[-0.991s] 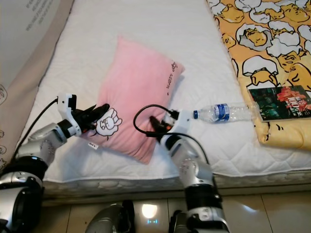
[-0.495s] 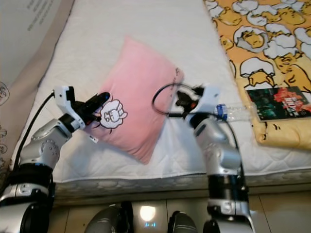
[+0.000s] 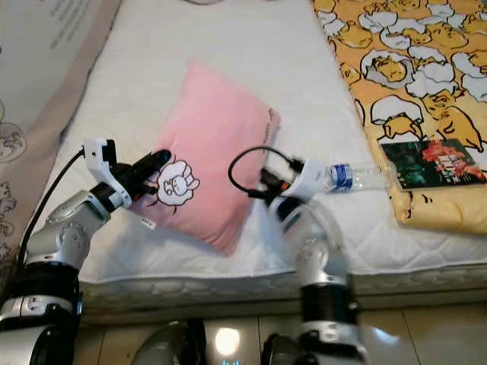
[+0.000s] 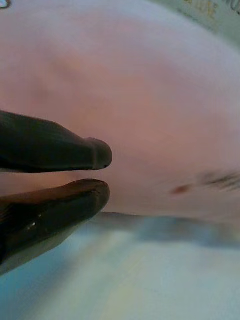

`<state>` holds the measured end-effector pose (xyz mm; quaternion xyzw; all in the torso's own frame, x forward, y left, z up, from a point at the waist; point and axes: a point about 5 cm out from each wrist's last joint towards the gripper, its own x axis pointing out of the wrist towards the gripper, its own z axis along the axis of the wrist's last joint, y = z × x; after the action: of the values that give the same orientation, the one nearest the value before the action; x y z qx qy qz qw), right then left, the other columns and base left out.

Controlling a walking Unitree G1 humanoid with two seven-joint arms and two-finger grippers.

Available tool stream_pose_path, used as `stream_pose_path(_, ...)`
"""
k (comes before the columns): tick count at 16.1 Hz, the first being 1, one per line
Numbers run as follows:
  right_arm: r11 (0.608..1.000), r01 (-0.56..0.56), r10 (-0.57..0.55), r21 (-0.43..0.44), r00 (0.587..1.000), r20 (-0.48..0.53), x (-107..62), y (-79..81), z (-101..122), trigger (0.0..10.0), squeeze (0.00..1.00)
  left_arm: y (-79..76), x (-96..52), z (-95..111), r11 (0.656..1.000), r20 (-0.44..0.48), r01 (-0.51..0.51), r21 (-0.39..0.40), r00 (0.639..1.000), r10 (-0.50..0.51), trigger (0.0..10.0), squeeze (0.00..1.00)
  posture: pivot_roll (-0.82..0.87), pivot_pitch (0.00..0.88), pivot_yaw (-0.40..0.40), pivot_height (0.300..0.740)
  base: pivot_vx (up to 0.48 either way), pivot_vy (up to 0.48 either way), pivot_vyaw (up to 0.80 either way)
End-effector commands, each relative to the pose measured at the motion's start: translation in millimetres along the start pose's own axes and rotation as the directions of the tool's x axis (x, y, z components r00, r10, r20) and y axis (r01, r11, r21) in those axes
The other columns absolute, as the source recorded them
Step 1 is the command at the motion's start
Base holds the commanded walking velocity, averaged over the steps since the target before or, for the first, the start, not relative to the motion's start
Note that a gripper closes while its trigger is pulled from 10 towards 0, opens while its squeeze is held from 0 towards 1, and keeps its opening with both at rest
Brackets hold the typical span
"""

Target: Clean up the room

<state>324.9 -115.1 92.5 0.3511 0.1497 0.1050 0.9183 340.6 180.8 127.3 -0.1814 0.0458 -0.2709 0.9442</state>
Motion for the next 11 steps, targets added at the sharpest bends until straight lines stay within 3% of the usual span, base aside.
stream_pose_path(1,0.996,-0.006,0.009,0.093,1.0,-0.028,1.7,-3.1,-10,10.0,1.0,1.1,0.0,4,1.0,-0.006,-0.009,0.012,1.0,0.009,0.0,0.0,-0.02,0.118,0.062,0.74,0.0,0.0,0.0)
stream_pose_path(4,0.996,-0.042,0.043,0.081,0.999,-0.018,5.9,9.2,-9,10.0,1.0,1.3,1.5,5,1.0,-0.014,-0.011,0.014,1.0,0.011,0.0,0.0,-0.01,0.12,0.062,0.74,0.0,0.0,0.0)
stream_pose_path(6,0.993,-0.092,0.093,-0.069,0.996,0.006,-1.4,25.7,1,10.0,1.0,2.6,2.3,4,1.0,-0.017,-0.023,0.014,1.0,0.023,0.0,0.0,-0.02,0.122,0.042,0.74,0.0,0.0,0.0)
stream_pose_path(8,0.979,-0.072,0.074,-0.191,0.997,0.003,-9.5,20.7,1,10.0,1.0,3.3,3.0,3,0.999,-0.015,-0.033,0.009,0.999,0.033,0.0,0.0,-0.02,0.123,0.037,0.74,0.0,0.0,0.0)
stream_pose_path(10,0.912,-0.036,0.052,-0.408,0.998,0.027,-29.5,9.9,3,10.0,1.0,3.2,3.8,-1,0.999,-0.019,-0.037,0.0,0.999,0.037,0.0,0.0,-0.04,0.122,0.031,0.74,0.0,0.0,0.0)
stream_pose_path(11,0.849,-0.021,0.052,-0.528,0.998,0.044,-34.9,6.9,3,10.0,1.0,3.3,4.0,-2,0.999,-0.021,-0.038,-0.003,0.999,0.038,0.0,0.0,-0.04,0.122,0.031,0.74,0.0,0.0,0.0)
